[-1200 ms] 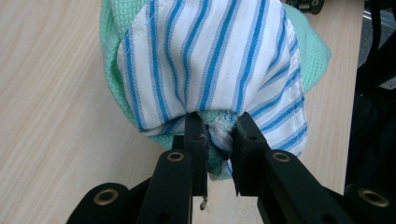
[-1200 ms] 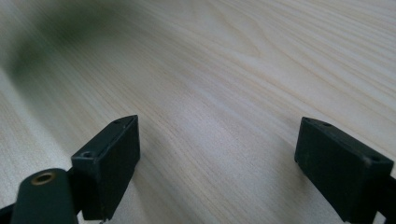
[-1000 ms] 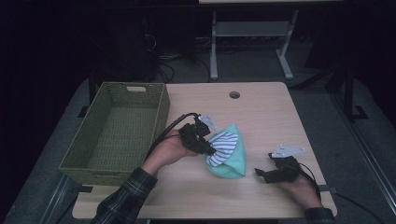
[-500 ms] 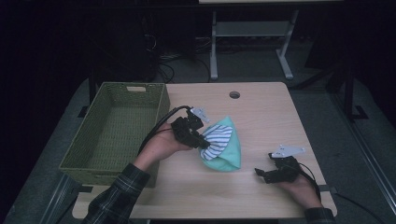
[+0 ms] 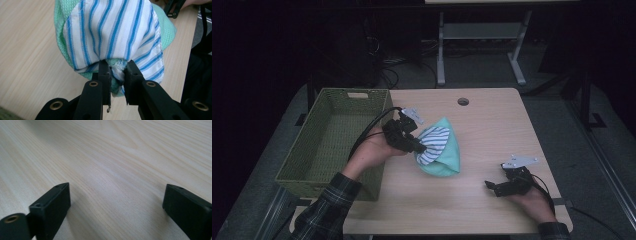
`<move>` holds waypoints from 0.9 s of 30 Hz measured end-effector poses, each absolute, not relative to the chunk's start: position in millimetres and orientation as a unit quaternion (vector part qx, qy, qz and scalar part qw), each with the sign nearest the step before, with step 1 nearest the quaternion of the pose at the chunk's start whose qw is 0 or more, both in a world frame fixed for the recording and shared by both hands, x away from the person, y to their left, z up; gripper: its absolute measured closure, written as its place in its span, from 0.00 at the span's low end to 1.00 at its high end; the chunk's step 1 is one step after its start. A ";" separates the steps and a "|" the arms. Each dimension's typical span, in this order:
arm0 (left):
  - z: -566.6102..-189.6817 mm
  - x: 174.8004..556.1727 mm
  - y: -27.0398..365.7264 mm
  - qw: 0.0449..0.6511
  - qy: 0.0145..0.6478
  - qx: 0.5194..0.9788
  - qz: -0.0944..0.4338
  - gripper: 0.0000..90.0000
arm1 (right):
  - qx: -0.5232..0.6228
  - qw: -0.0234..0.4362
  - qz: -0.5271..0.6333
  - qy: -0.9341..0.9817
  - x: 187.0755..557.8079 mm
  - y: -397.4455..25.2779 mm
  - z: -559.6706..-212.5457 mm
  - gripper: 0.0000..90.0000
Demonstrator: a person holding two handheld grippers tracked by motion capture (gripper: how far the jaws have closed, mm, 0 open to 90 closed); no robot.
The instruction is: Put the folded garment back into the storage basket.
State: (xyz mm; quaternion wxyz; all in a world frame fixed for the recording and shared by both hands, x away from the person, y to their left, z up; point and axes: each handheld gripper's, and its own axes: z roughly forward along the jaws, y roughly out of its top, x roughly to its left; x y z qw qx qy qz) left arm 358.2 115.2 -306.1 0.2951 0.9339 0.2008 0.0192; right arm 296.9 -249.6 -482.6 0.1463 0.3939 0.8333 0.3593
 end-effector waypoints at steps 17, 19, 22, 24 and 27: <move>-276.9 361.4 161.7 0.293 0.245 0.922 0.055 0.86 | 0.400 0.145 0.354 0.833 297.7 -249.2 -482.8 0.04; -273.8 361.7 167.7 0.292 0.250 0.921 0.059 0.86 | 0.400 0.145 0.354 0.833 297.7 -249.2 -482.8 0.04; -270.2 361.9 176.8 0.295 0.258 0.918 0.064 0.86 | 0.400 0.145 0.353 0.833 297.7 -249.2 -482.8 0.04; -268.3 361.8 183.0 0.298 0.267 0.914 0.070 0.86 | 0.398 0.146 0.354 0.833 298.0 -249.3 -482.9 0.04; -264.8 362.6 196.0 0.298 0.279 0.910 0.076 0.86 | 0.400 0.145 0.354 0.833 297.7 -249.2 -482.8 0.04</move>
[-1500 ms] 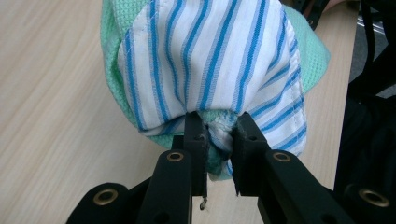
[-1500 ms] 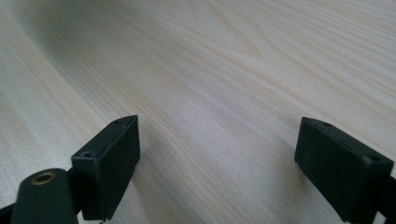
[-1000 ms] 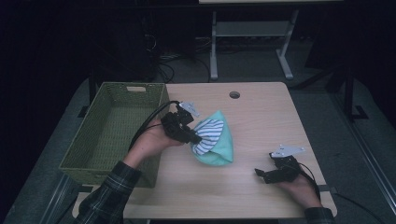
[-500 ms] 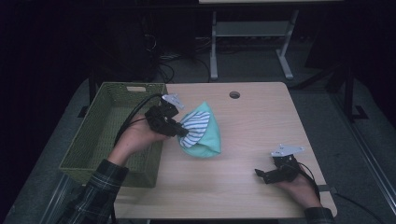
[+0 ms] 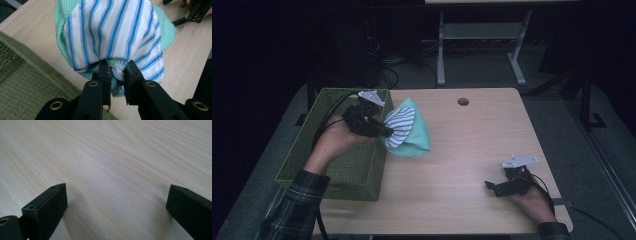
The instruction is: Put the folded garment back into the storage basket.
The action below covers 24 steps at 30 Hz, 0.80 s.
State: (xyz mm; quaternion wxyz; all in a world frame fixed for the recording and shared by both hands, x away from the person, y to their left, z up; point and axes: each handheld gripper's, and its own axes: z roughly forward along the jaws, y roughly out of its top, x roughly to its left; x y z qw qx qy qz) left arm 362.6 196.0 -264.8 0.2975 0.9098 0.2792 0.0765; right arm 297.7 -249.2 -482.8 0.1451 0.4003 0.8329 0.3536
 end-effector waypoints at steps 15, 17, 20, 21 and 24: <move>-261.6 362.8 233.2 0.298 0.322 0.894 0.094 0.86 | 0.400 0.145 0.354 0.833 297.8 -249.2 -482.8 0.04; -261.2 362.9 238.9 0.297 0.327 0.892 0.096 0.86 | 0.400 0.145 0.353 0.833 297.8 -249.2 -482.8 0.04; -261.1 362.6 247.8 0.300 0.337 0.887 0.099 0.86 | 0.400 0.145 0.354 0.833 297.8 -249.2 -482.8 0.04; -261.1 362.7 251.0 0.300 0.340 0.886 0.099 0.86 | 0.400 0.145 0.354 0.833 297.7 -249.2 -482.8 0.04; -261.4 362.9 261.2 0.299 0.352 0.881 0.102 0.86 | 0.400 0.145 0.354 0.833 297.7 -249.2 -482.8 0.04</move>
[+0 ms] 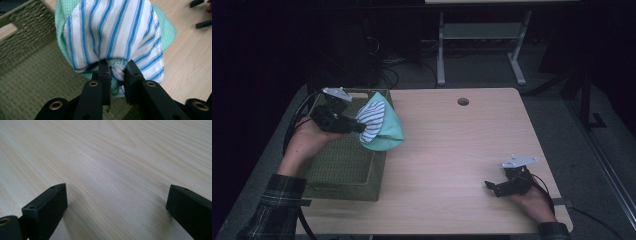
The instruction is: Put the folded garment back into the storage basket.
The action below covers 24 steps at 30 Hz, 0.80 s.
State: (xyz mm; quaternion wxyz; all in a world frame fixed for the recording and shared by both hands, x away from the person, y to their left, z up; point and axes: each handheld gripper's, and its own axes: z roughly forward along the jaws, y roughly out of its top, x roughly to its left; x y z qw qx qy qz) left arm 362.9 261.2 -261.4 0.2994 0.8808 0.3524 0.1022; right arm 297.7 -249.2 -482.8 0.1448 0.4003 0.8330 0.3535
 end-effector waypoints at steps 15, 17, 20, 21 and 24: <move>-270.4 364.2 309.7 0.300 0.414 0.852 0.115 0.86 | 0.398 0.146 0.354 0.834 298.0 -249.4 -483.0 0.04; -273.5 365.0 315.3 0.298 0.421 0.848 0.117 0.86 | 0.398 0.146 0.354 0.834 298.0 -249.4 -483.0 0.04; -281.6 366.6 326.9 0.298 0.440 0.839 0.115 0.86 | 0.400 0.145 0.353 0.833 297.9 -249.3 -482.9 0.04; -281.6 366.6 326.9 0.298 0.440 0.839 0.115 0.86 | 0.400 0.145 0.353 0.833 297.9 -249.3 -482.9 0.04; -289.1 368.5 334.5 0.292 0.452 0.835 0.114 0.86 | 0.399 0.146 0.353 0.834 298.0 -249.4 -483.0 0.04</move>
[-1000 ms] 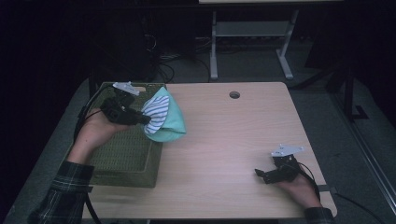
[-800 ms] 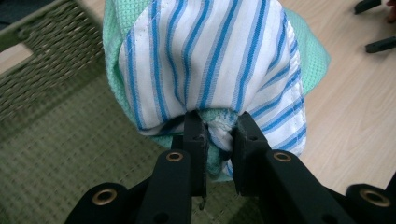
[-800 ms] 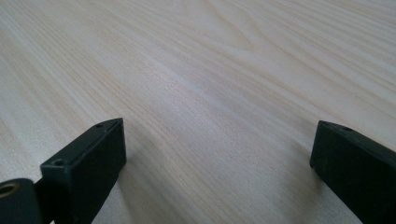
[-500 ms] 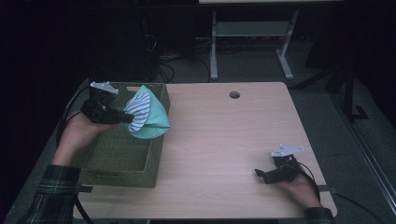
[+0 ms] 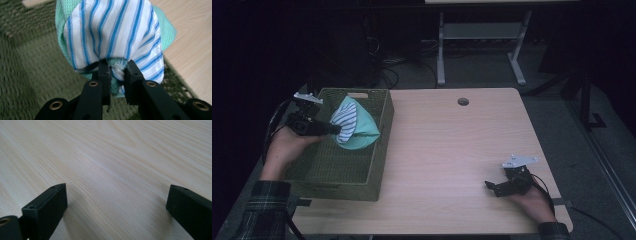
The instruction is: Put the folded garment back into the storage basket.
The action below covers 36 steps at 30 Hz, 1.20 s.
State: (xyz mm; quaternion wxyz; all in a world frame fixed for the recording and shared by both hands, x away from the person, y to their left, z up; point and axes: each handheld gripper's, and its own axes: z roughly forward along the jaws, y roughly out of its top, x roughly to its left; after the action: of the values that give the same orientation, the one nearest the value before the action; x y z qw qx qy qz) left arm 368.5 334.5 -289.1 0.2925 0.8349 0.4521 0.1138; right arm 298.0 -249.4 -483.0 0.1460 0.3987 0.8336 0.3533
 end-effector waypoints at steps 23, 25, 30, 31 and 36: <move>-350.9 382.7 346.9 0.251 0.493 0.828 0.093 0.86 | 0.398 0.146 0.353 0.834 298.0 -249.5 -483.0 0.04; -355.6 383.9 346.7 0.249 0.495 0.827 0.092 0.86 | 0.398 0.146 0.353 0.834 298.0 -249.4 -483.0 0.04; -369.8 387.0 343.1 0.237 0.498 0.829 0.087 0.86 | 0.398 0.146 0.353 0.834 298.0 -249.4 -483.0 0.04; -372.7 387.6 342.6 0.231 0.499 0.831 0.085 0.86 | 0.398 0.146 0.353 0.834 298.0 -249.4 -483.0 0.04; -390.4 392.8 341.0 0.207 0.503 0.835 0.080 0.86 | 0.398 0.146 0.353 0.834 298.0 -249.5 -483.0 0.04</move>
State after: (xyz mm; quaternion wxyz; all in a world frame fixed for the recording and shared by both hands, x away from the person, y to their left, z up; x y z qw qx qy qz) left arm 392.8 341.0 -390.4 0.2070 0.8351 0.5034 0.0798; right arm 298.0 -249.5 -483.0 0.1458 0.3982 0.8339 0.3533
